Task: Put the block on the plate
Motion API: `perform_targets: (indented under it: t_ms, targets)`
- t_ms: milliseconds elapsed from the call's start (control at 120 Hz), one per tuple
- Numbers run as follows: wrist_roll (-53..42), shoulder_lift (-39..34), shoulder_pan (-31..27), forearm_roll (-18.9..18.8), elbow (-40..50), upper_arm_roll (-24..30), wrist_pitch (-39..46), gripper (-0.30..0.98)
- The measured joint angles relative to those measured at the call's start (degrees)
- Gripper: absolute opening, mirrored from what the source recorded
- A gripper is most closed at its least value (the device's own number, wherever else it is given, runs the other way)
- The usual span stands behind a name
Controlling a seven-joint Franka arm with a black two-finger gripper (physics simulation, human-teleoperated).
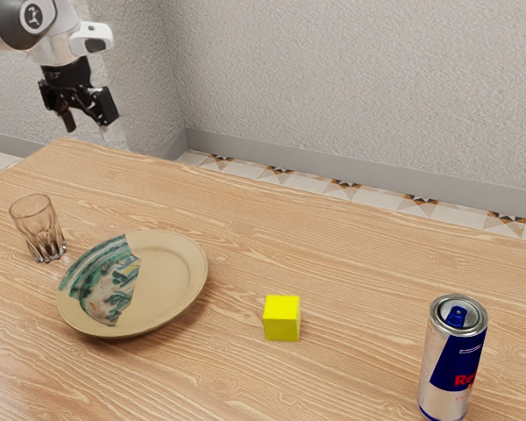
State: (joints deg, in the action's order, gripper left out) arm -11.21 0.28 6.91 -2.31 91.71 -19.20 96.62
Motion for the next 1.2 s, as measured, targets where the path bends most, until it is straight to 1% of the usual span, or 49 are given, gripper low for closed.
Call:
perform_targets:
  t_ms: [150, 258, 308, 383, 433, 508, 583, 742, 900, 1033, 1100, 1200]
  targets:
    - [-1.83, -1.37, -1.35, 0.35, 1.65, 0.62, -0.85, 0.69]
    - [-3.69, -3.41, -4.53, -0.18, 5.14, 5.87, -0.90, 0.69]
    - [-4.50, -3.78, -2.51, -0.52, 7.23, 7.93, -0.54, 0.69]
    - [-5.76, -4.01, 3.48, -0.84, 10.07, 9.86, 0.41, 0.69]
    - [-6.60, -3.99, 6.48, -1.20, 11.35, 11.10, 1.22, 0.69]
    - [-7.85, -3.94, 8.32, -1.53, 13.44, 12.35, 2.76, 0.68]
    - [-9.05, -3.70, 7.77, -1.70, 14.70, 13.38, 4.30, 0.68]
    - [-11.74, -3.07, 4.71, -1.73, 17.22, 18.21, 7.27, 0.69]
    - [-14.43, -0.68, 6.33, -1.54, 19.49, 21.38, 11.22, 0.69]
    - [-16.19, 1.86, 6.60, -1.32, 20.38, 25.14, 14.11, 0.69]
    - [-16.98, 3.62, 7.23, -1.24, 20.37, 25.96, 15.33, 0.69]
    - [-18.12, 5.42, 5.47, -1.33, 20.23, 27.86, 16.72, 0.69]
